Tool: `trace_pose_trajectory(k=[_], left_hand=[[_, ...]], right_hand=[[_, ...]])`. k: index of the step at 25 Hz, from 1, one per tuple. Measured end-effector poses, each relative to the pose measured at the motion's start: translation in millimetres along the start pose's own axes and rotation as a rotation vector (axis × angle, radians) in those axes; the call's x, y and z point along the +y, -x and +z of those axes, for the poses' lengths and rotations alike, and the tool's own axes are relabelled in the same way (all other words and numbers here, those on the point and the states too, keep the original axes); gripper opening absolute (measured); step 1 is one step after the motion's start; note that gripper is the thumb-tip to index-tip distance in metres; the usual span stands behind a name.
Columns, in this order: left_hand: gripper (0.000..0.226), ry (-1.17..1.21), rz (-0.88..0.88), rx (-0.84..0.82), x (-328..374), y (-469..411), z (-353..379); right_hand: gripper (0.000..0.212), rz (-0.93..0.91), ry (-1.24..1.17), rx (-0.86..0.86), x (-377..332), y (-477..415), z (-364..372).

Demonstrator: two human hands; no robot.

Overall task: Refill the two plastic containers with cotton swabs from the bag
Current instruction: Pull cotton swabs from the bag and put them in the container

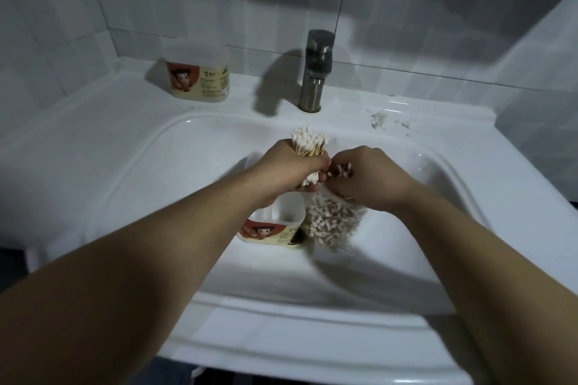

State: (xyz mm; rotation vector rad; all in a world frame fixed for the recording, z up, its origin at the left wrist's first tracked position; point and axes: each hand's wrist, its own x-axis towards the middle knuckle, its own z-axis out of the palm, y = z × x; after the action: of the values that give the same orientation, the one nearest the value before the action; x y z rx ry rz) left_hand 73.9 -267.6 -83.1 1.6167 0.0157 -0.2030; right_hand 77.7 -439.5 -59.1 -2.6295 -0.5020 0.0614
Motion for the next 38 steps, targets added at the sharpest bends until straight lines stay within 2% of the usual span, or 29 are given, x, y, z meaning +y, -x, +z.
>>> trace_pose_trajectory(k=[4,6,11,15,21,24,27,32,38], left_hand=[[0.010,0.006,0.026,0.002,1,1,-1],[0.009,0.016,0.031,0.001,2,2,0],[0.021,-0.029,0.003,-0.003,0,0,0],[0.016,-0.102,-0.017,-0.015,-3,0,1],[0.019,-0.066,0.038,0.031,-1,-1,0],[0.021,0.046,0.076,0.052,3,0,1],[0.017,0.217,0.042,0.007,6,1,1],[0.021,0.246,0.017,-0.102,6,5,6],[0.022,0.206,0.031,-0.126,3,7,11]], right_hand=[[0.009,0.046,-0.088,0.116,2,-2,-7],[0.009,0.076,-0.207,0.171,3,-1,-11],[0.012,0.147,-0.391,0.276,7,-2,-16],[0.015,0.138,-0.468,0.279,4,0,-15],[0.016,0.136,-0.716,0.444,7,-6,-18],[0.008,0.143,-0.915,0.445,2,-5,-19],[0.006,0.136,-1.136,0.439,-3,-4,-19],[0.008,0.157,-1.387,0.413,-2,-6,-22],[0.009,0.154,-1.377,0.397,-3,-7,-15]])
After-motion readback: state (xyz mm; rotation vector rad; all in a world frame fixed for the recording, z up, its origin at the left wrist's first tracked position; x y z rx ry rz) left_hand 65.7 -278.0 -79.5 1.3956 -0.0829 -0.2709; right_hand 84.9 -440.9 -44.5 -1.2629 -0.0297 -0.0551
